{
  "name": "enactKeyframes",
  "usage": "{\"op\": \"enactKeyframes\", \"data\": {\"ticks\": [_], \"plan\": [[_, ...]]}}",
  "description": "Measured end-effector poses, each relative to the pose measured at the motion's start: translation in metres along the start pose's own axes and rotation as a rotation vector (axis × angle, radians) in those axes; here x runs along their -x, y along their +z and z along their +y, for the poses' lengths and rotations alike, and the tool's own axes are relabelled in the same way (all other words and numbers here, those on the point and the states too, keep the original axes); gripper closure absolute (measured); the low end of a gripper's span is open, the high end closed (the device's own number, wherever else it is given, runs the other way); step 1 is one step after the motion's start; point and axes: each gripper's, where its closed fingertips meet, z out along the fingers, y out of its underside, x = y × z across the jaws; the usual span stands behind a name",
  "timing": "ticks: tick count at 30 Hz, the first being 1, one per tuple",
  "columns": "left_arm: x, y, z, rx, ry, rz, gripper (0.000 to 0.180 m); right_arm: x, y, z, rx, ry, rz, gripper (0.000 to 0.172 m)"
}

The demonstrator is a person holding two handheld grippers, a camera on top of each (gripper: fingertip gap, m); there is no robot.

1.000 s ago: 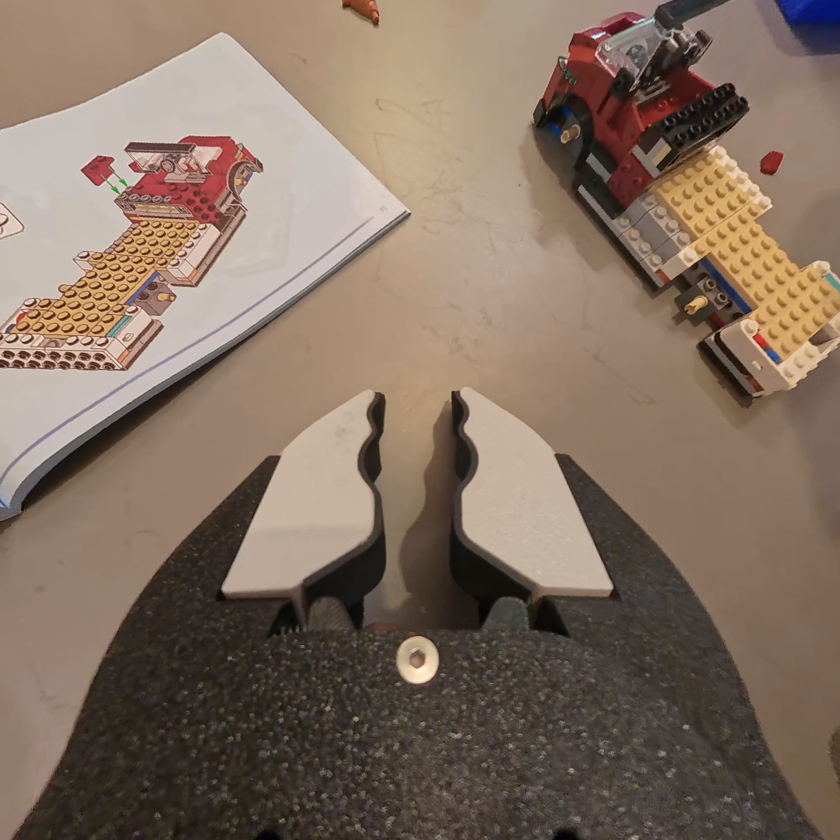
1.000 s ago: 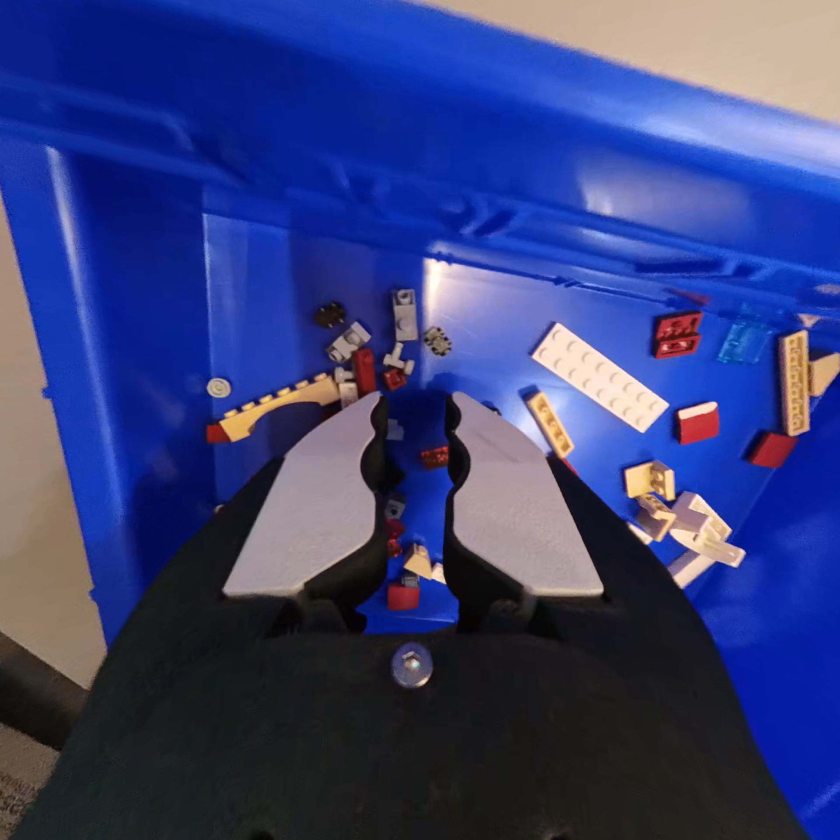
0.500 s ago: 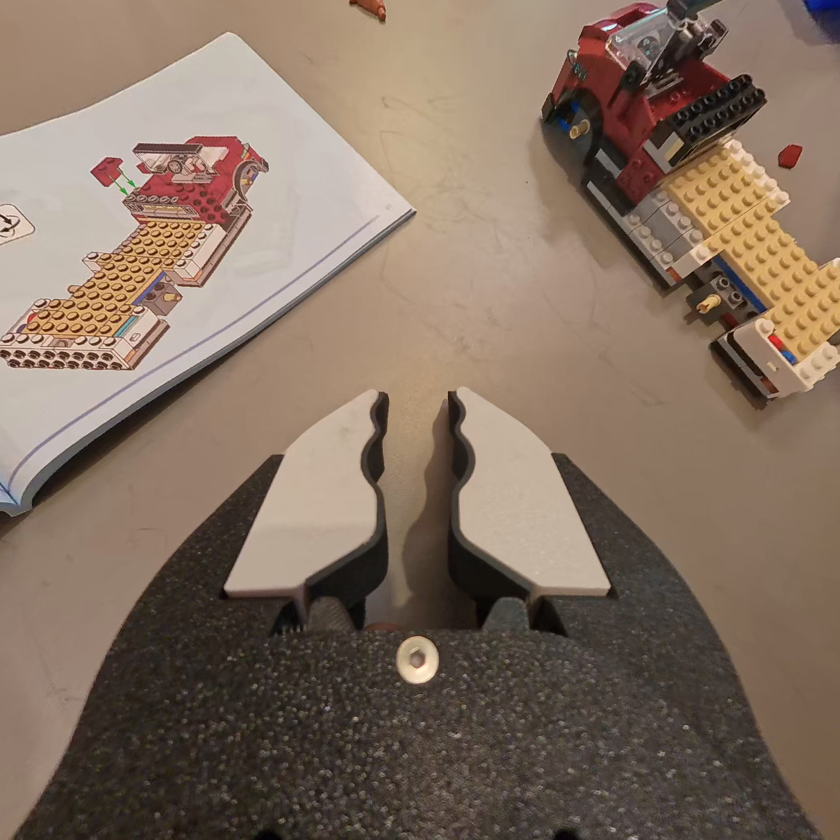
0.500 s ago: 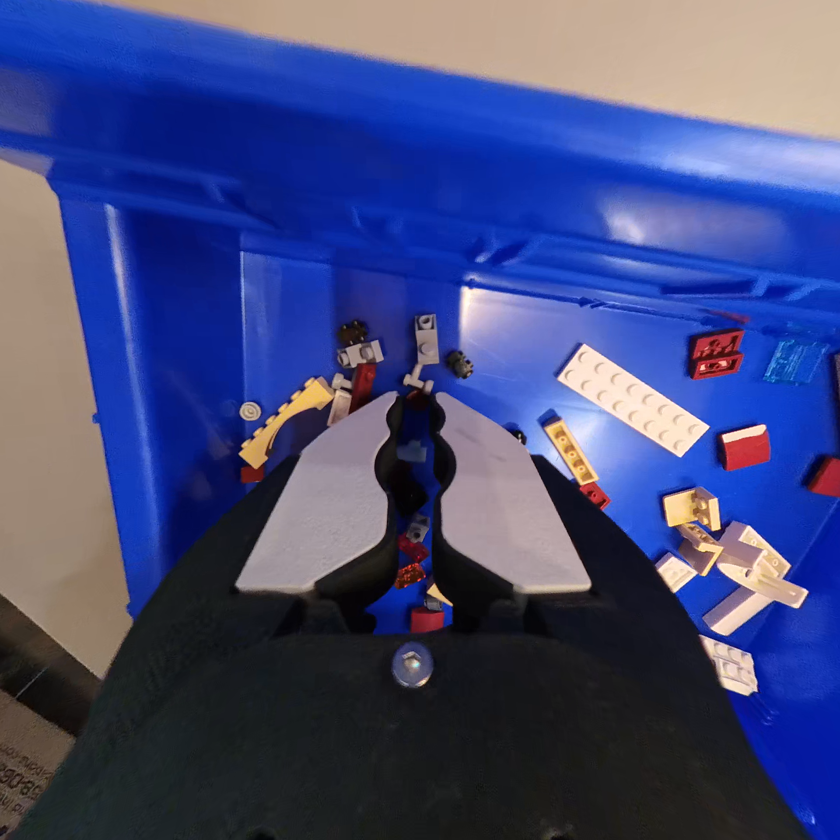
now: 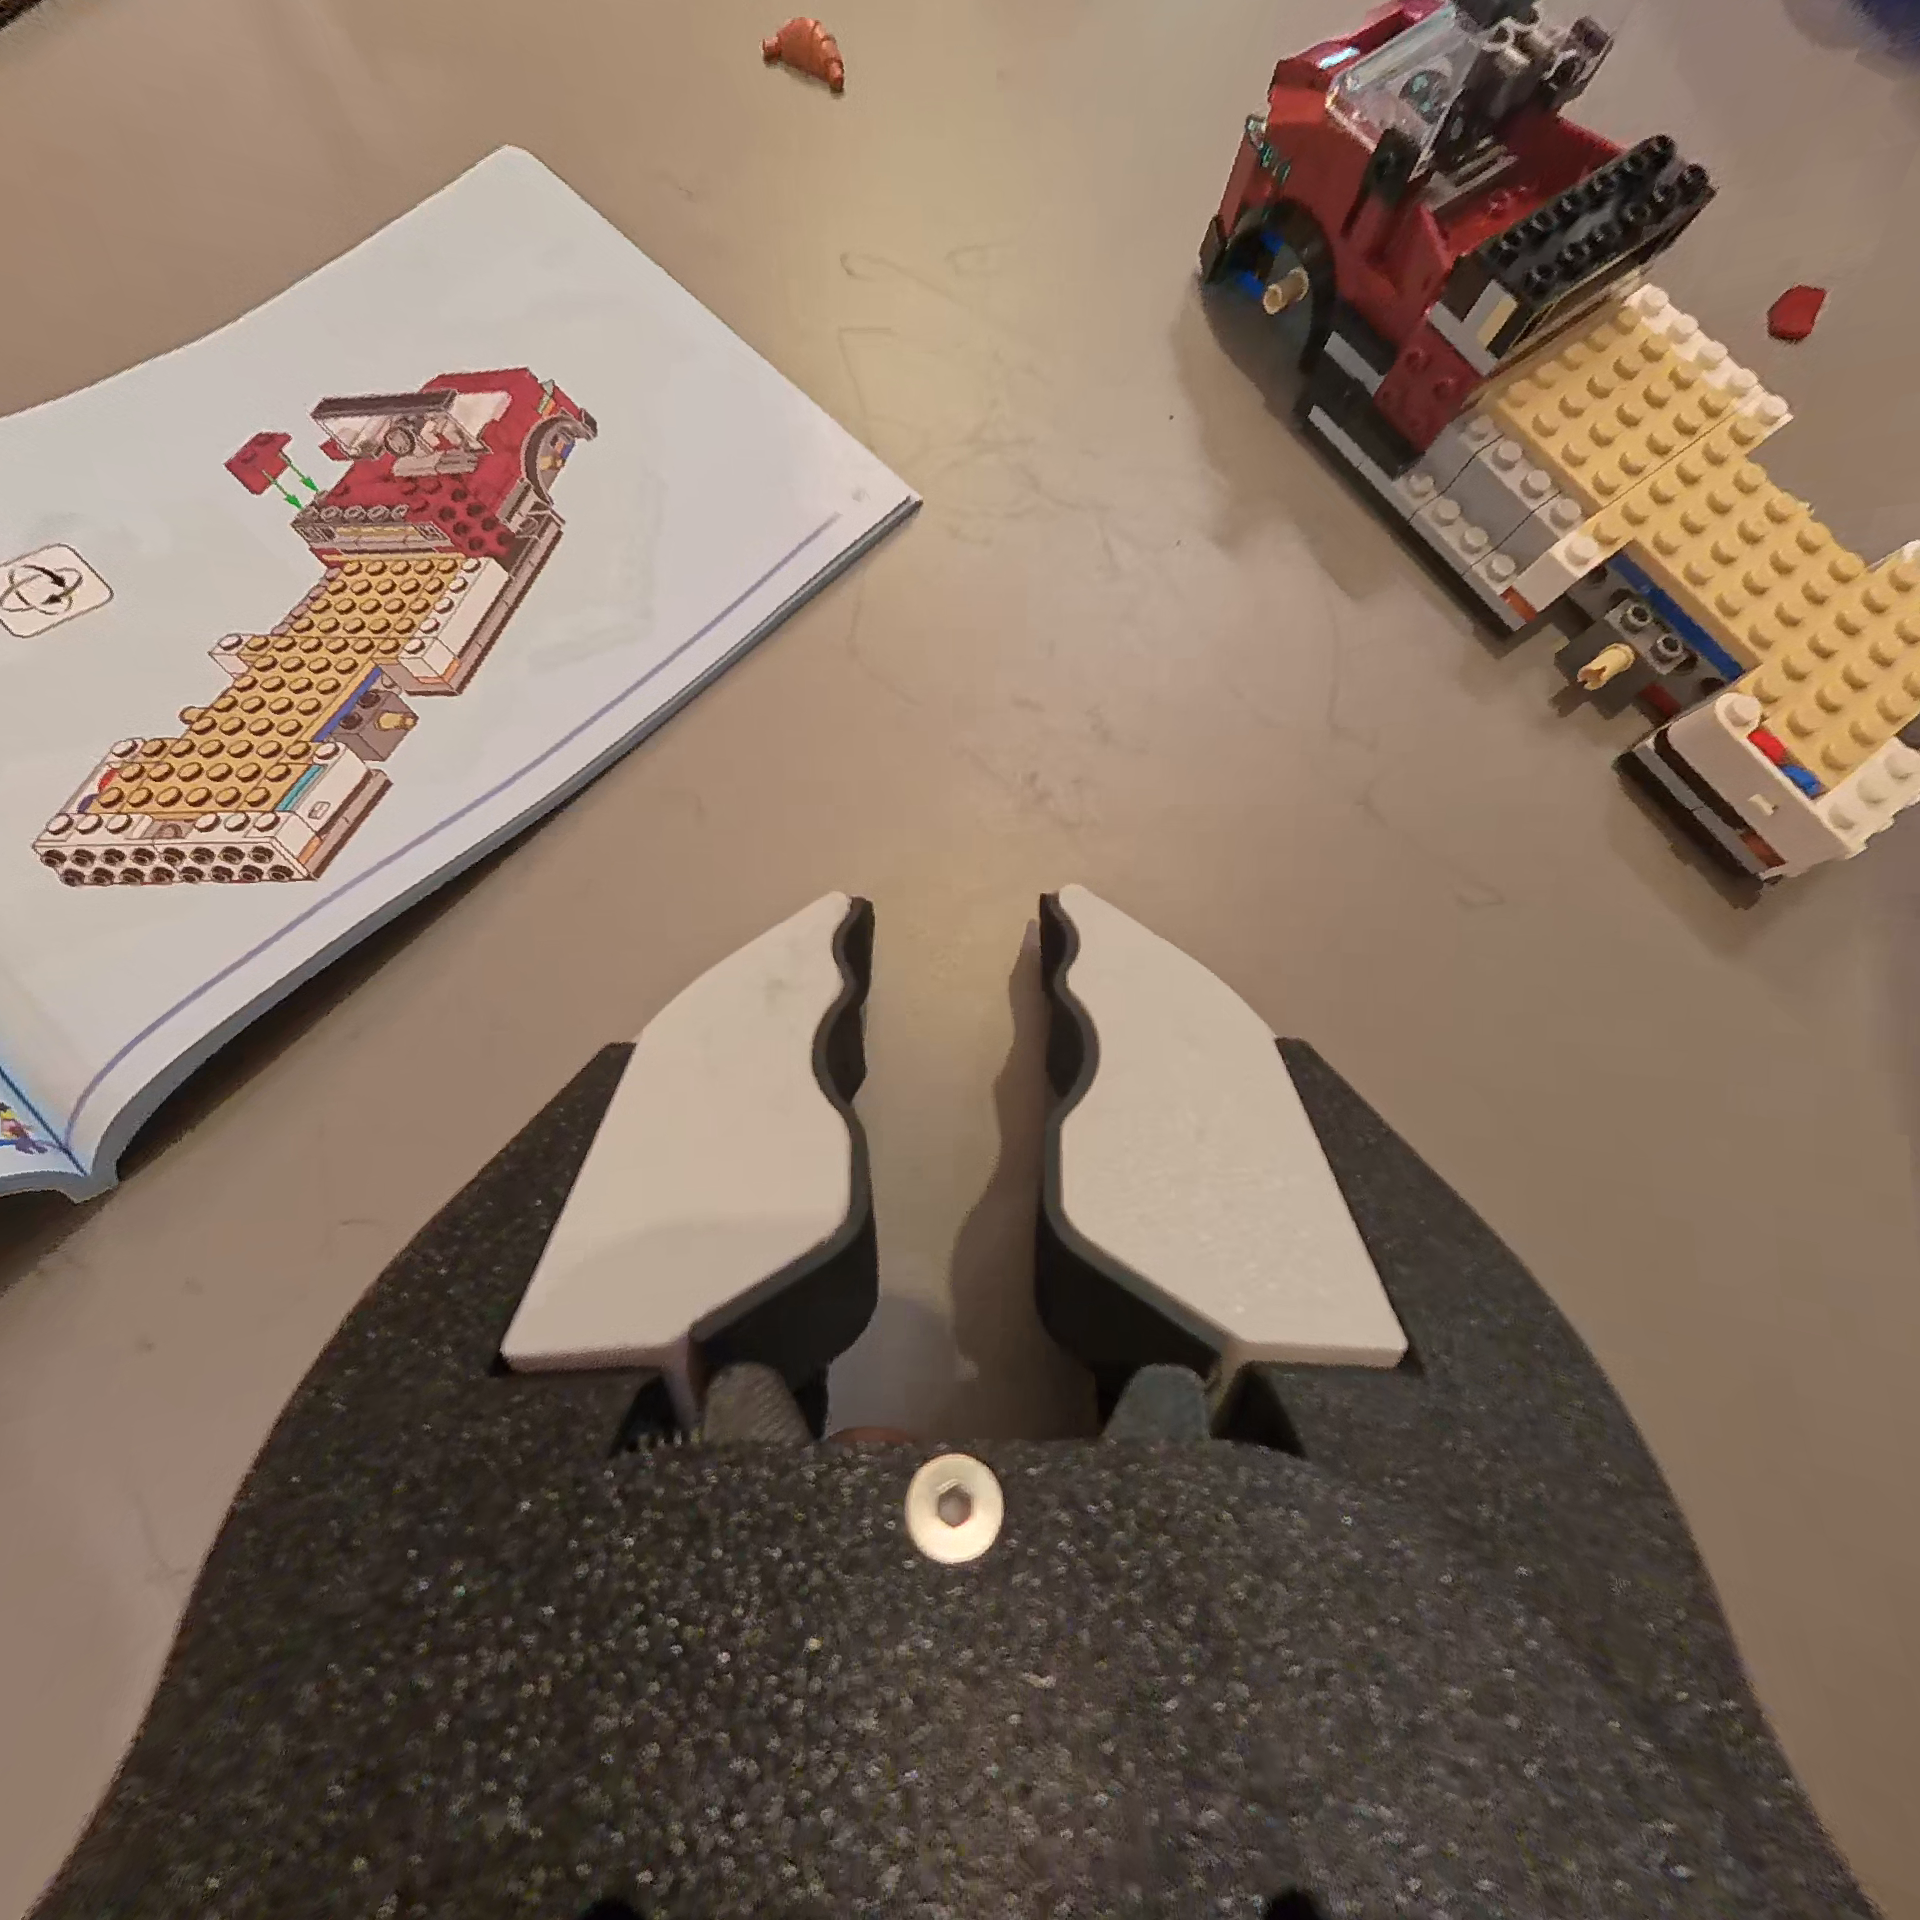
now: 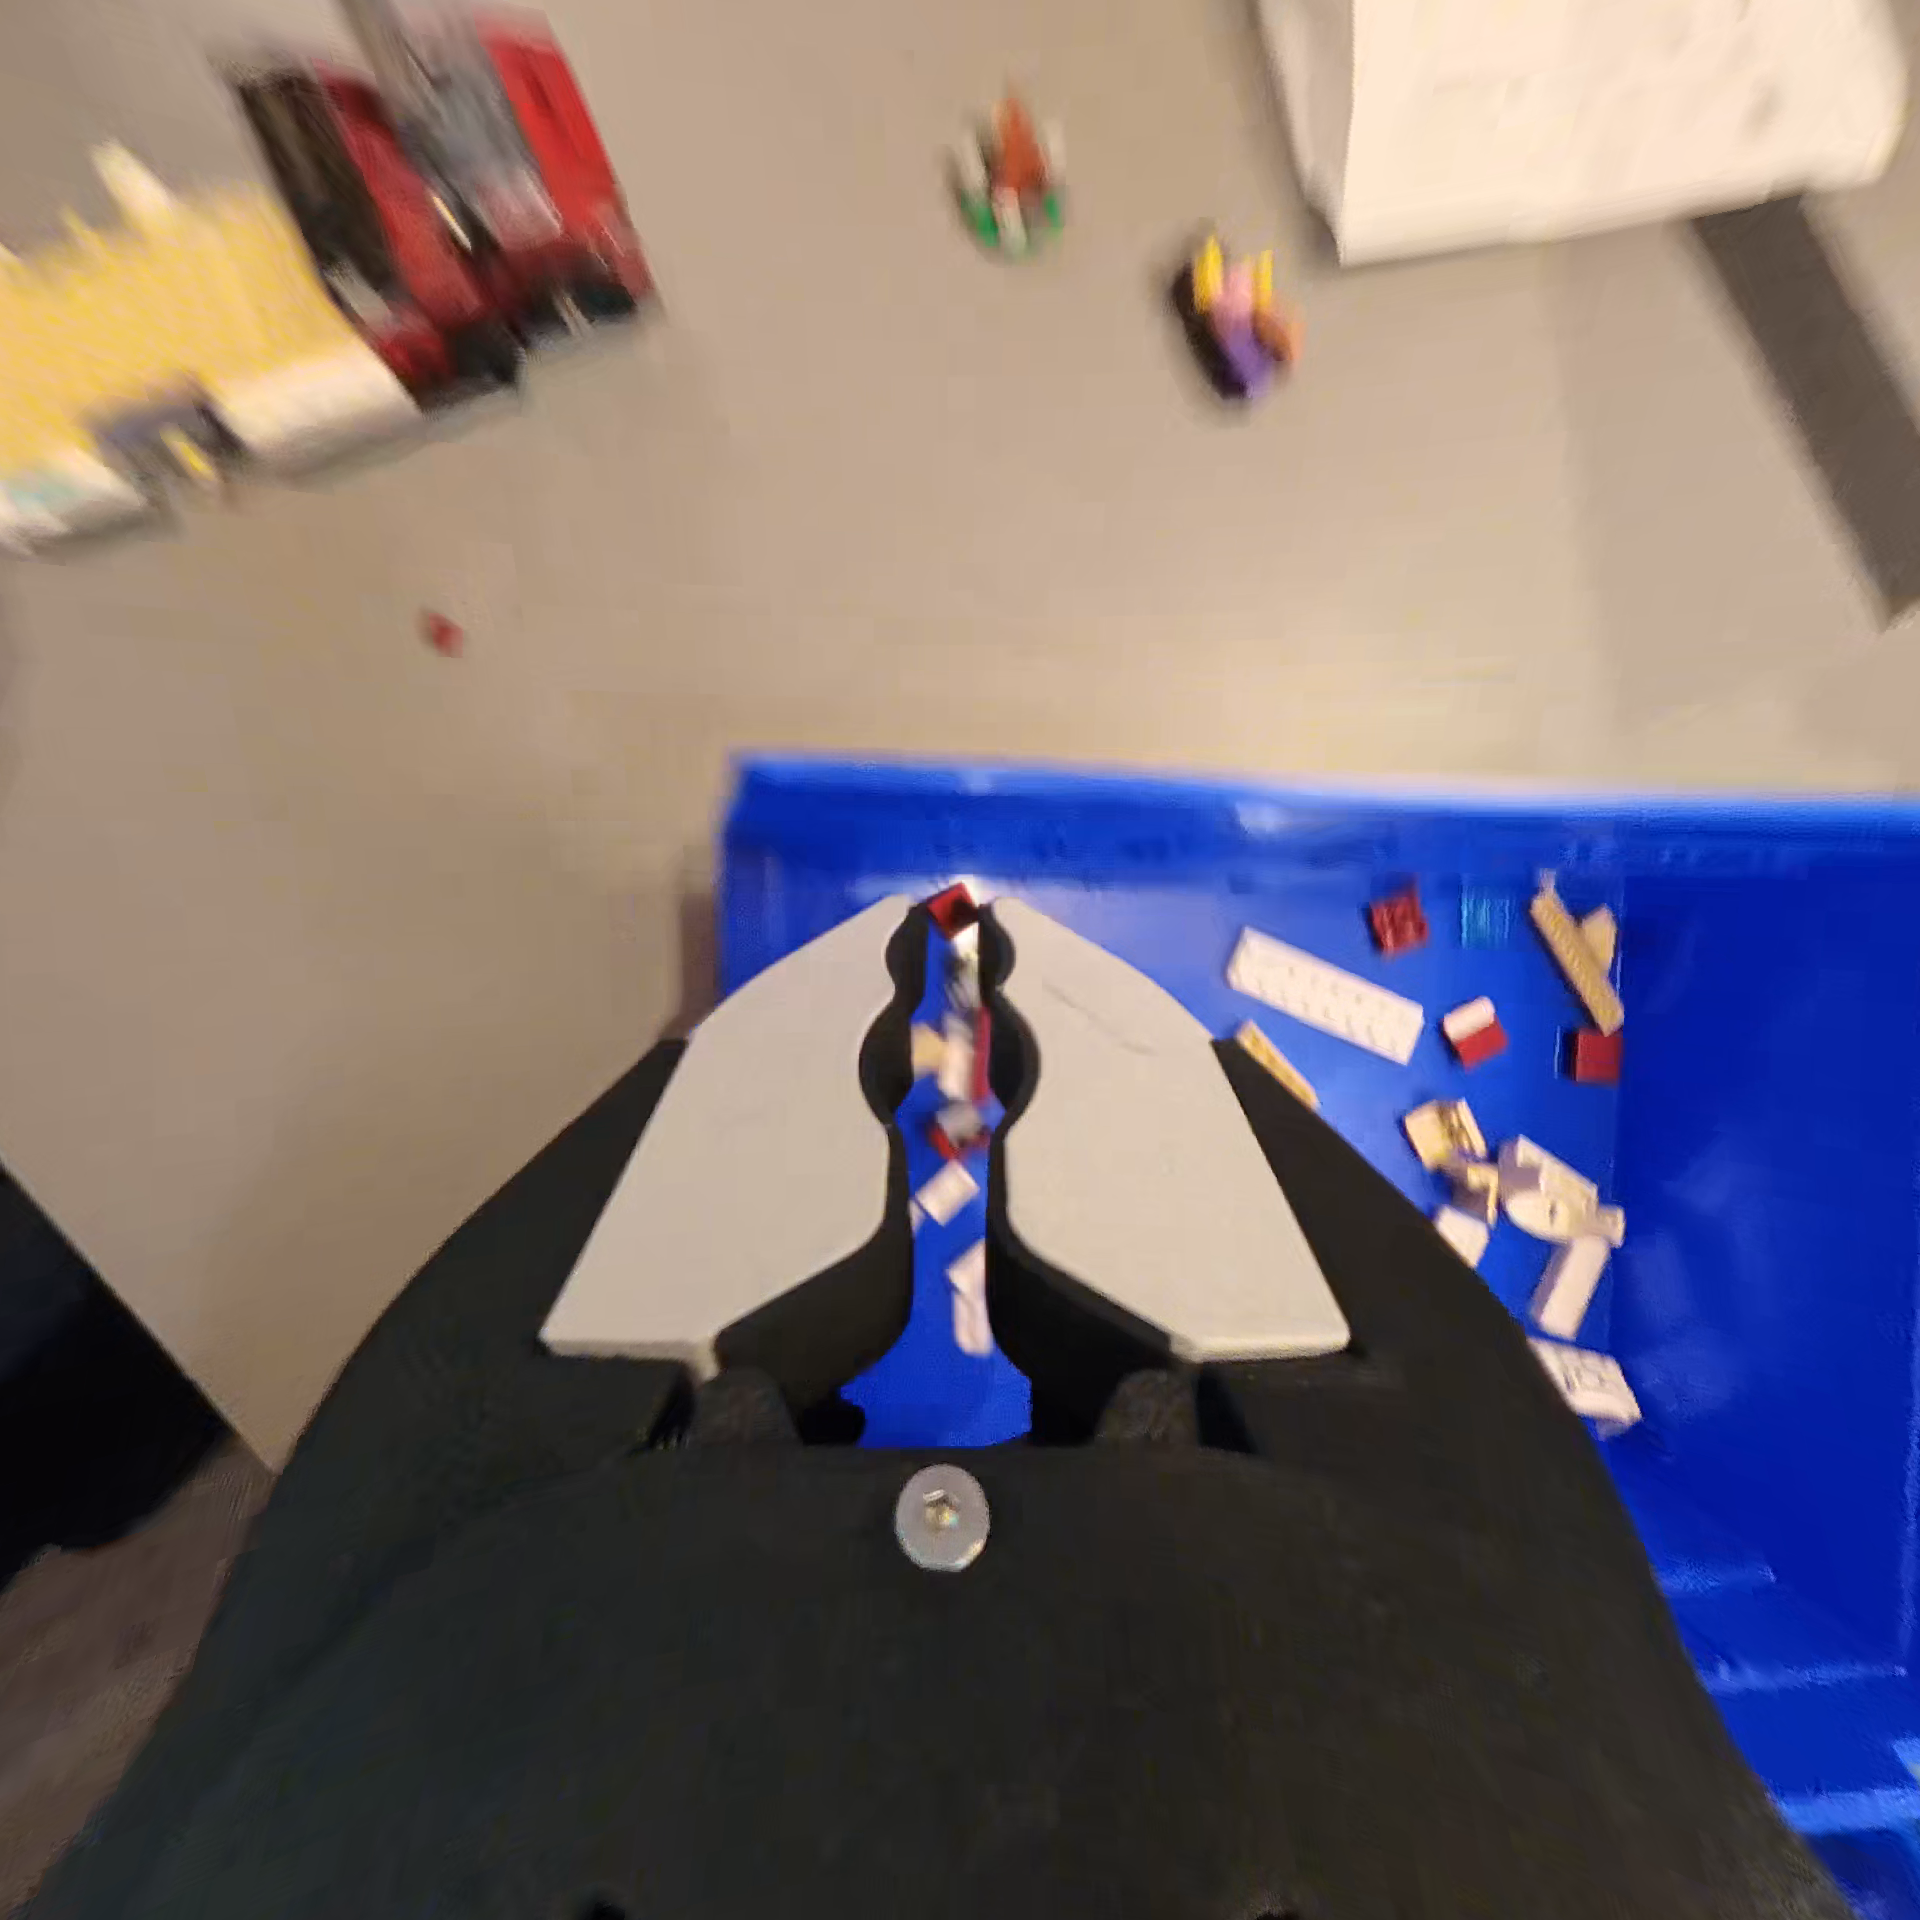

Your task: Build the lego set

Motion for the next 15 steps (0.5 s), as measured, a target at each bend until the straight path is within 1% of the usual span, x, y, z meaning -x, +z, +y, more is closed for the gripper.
{"op": "enactKeyframes", "data": {"ticks": [2,5,7,10,12,13,15], "plan": [[-0.002,-0.002,-0.006,-0.036,0.025,0.010,0.149,0.032,-0.008,-0.041,-0.129,-0.027,-0.007,0.163],[-0.011,-0.008,-0.032,-0.150,0.097,0.042,0.149,0.087,-0.004,-0.103,-0.315,-0.040,-0.096,0.163],[-0.018,-0.012,-0.054,-0.246,0.194,0.058,0.147,0.121,0.011,-0.141,-0.413,-0.017,-0.198,0.163],[-0.030,-0.015,-0.089,-0.405,0.365,0.088,0.145,0.154,0.046,-0.189,-0.498,0.053,-0.341,0.163],[-0.036,-0.015,-0.107,-0.527,0.454,0.093,0.144,0.167,0.070,-0.211,-0.514,0.111,-0.420,0.163],[-0.036,-0.014,-0.112,-0.573,0.468,0.090,0.144,0.171,0.080,-0.215,-0.512,0.145,-0.444,0.163],[-0.030,-0.018,-0.117,-0.665,0.453,0.057,0.143,0.177,0.091,-0.214,-0.512,0.190,-0.485,0.164]]}}
